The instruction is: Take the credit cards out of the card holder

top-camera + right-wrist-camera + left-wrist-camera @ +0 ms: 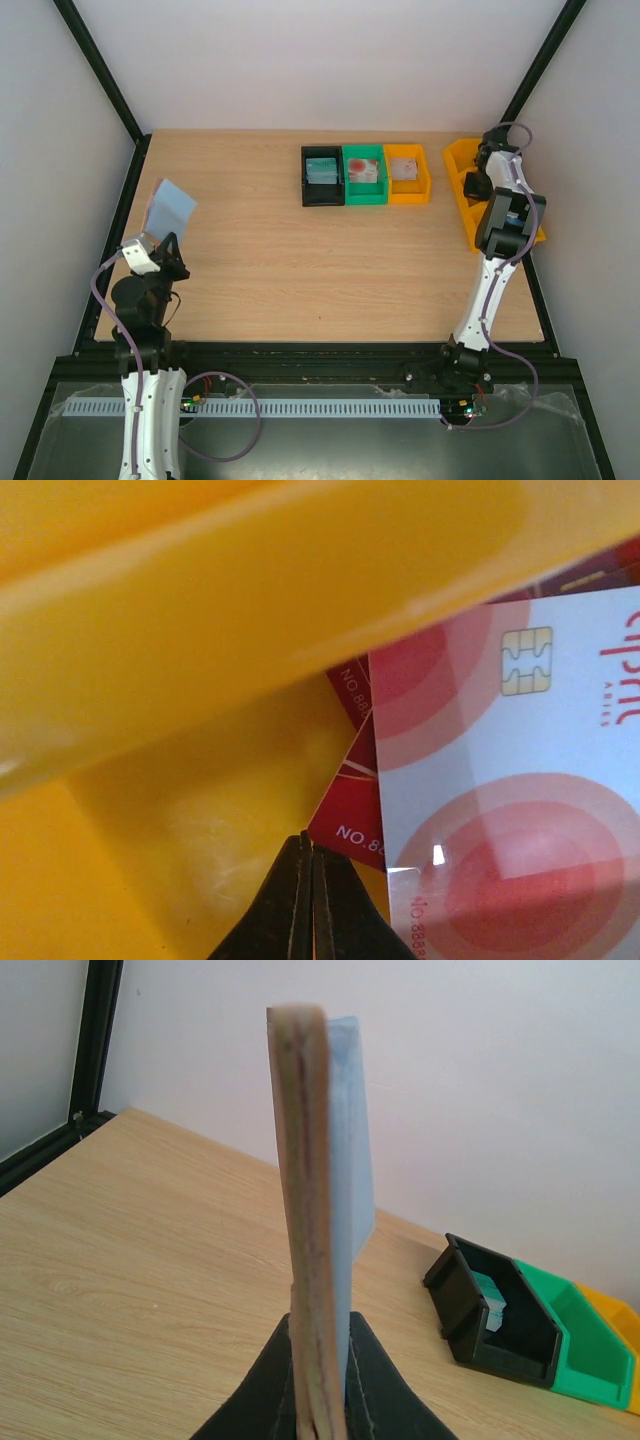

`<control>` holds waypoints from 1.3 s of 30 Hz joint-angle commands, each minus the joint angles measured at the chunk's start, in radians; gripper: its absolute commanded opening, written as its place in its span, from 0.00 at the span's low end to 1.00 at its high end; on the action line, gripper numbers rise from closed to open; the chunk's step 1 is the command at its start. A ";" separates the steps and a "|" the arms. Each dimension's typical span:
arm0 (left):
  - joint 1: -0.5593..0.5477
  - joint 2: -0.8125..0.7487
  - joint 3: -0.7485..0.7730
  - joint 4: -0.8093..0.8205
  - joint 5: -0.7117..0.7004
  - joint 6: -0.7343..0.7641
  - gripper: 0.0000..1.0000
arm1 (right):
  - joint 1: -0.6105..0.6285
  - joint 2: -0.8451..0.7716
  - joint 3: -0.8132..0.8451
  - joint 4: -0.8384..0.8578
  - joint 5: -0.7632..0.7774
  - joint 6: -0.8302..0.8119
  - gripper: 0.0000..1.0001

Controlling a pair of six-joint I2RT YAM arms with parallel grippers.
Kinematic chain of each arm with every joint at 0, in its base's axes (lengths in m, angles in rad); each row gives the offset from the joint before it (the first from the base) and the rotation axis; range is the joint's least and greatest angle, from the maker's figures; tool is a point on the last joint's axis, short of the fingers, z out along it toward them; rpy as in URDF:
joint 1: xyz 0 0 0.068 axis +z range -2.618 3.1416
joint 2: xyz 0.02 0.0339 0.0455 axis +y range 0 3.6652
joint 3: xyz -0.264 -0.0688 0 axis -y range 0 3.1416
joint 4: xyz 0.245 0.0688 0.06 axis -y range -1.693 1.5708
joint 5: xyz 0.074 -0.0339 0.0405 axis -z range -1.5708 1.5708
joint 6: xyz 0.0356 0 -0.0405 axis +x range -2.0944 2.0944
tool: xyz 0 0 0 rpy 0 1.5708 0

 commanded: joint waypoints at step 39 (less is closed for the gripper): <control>0.010 0.001 -0.002 0.043 0.011 0.021 0.05 | -0.020 -0.084 0.090 0.101 0.165 -0.011 0.18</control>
